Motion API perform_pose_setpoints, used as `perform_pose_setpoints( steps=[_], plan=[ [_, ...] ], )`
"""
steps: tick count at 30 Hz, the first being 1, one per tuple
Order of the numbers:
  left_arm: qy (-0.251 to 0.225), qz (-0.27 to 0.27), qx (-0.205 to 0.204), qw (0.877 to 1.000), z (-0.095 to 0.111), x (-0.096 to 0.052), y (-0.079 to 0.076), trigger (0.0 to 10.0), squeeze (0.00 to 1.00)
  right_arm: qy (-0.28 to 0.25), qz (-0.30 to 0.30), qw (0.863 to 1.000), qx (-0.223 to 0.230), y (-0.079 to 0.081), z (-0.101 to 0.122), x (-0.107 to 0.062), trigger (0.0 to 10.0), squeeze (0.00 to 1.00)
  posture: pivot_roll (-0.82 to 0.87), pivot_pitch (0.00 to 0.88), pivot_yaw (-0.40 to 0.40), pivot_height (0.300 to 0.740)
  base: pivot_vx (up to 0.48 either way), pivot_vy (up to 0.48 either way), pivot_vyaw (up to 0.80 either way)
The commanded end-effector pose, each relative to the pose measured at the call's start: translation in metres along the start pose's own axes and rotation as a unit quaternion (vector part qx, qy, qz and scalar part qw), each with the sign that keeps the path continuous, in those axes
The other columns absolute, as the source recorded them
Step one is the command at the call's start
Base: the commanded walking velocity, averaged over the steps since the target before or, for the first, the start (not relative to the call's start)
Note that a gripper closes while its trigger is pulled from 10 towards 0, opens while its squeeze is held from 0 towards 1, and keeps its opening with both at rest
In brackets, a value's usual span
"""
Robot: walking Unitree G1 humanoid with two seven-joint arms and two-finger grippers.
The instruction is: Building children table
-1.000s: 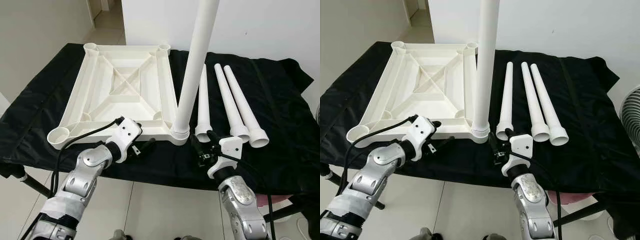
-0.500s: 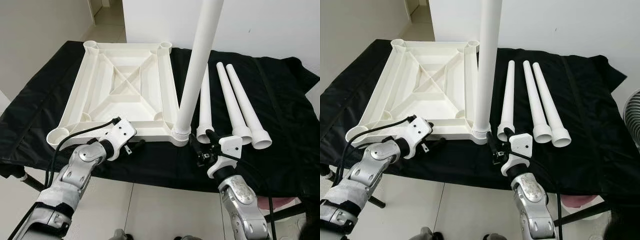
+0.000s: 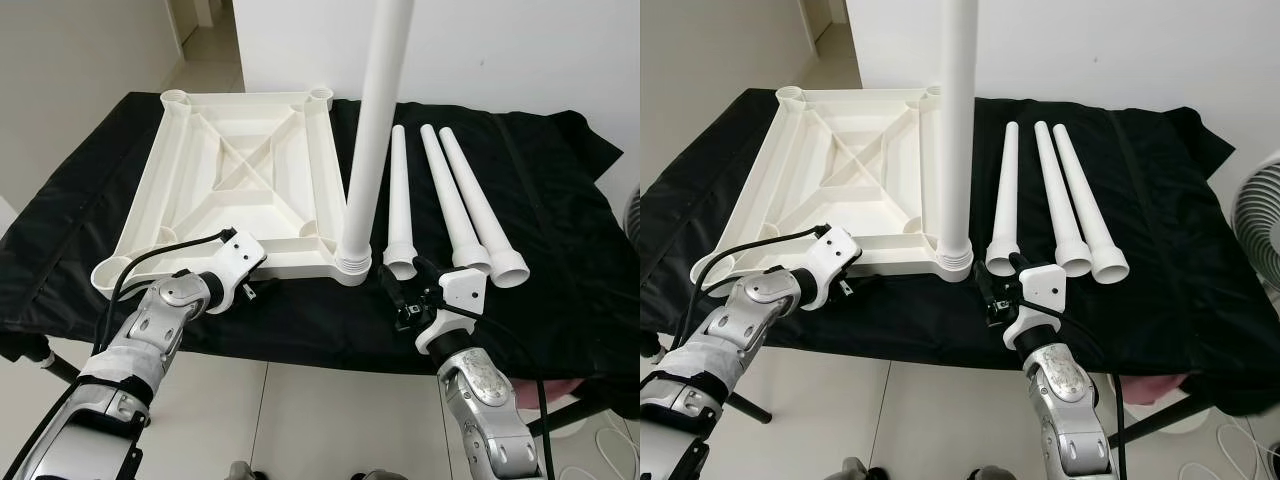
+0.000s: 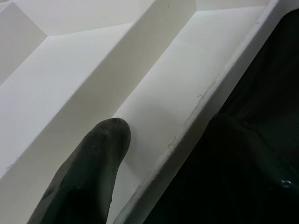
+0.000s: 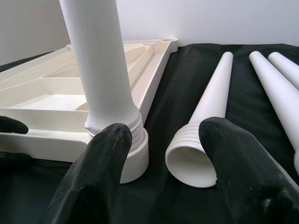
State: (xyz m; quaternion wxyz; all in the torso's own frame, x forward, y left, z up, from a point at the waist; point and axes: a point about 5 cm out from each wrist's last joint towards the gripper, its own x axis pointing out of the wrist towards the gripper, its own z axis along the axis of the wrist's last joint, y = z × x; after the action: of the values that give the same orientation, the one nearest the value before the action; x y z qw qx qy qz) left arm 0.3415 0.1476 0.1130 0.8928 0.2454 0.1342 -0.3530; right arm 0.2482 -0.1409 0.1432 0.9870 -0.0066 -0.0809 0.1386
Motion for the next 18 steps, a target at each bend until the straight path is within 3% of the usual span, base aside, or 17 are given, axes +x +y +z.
perform_pose_setpoints(
  steps=[1,15,18],
  plan=[
    [0.042,0.046,-0.035,0.997,-0.021,-0.008,0.012,0.0,0.00,0.006,-0.002,1.000,0.001,-0.001,-0.002,0.001,10.0,0.00,-0.16,0.063,0.066,0.740,0.000,0.000,0.00],
    [0.044,0.041,-0.041,0.997,-0.022,-0.007,0.013,0.0,0.00,0.007,-0.002,1.000,-0.001,-0.002,-0.003,0.002,10.0,0.00,-0.16,0.063,0.066,0.740,0.000,0.000,0.00],
    [0.040,0.033,-0.054,0.997,-0.023,-0.009,0.002,0.0,0.00,0.008,-0.001,1.000,-0.003,-0.001,-0.004,0.002,10.0,0.00,-0.16,0.064,0.070,0.740,0.000,0.000,0.00]
  ],
)
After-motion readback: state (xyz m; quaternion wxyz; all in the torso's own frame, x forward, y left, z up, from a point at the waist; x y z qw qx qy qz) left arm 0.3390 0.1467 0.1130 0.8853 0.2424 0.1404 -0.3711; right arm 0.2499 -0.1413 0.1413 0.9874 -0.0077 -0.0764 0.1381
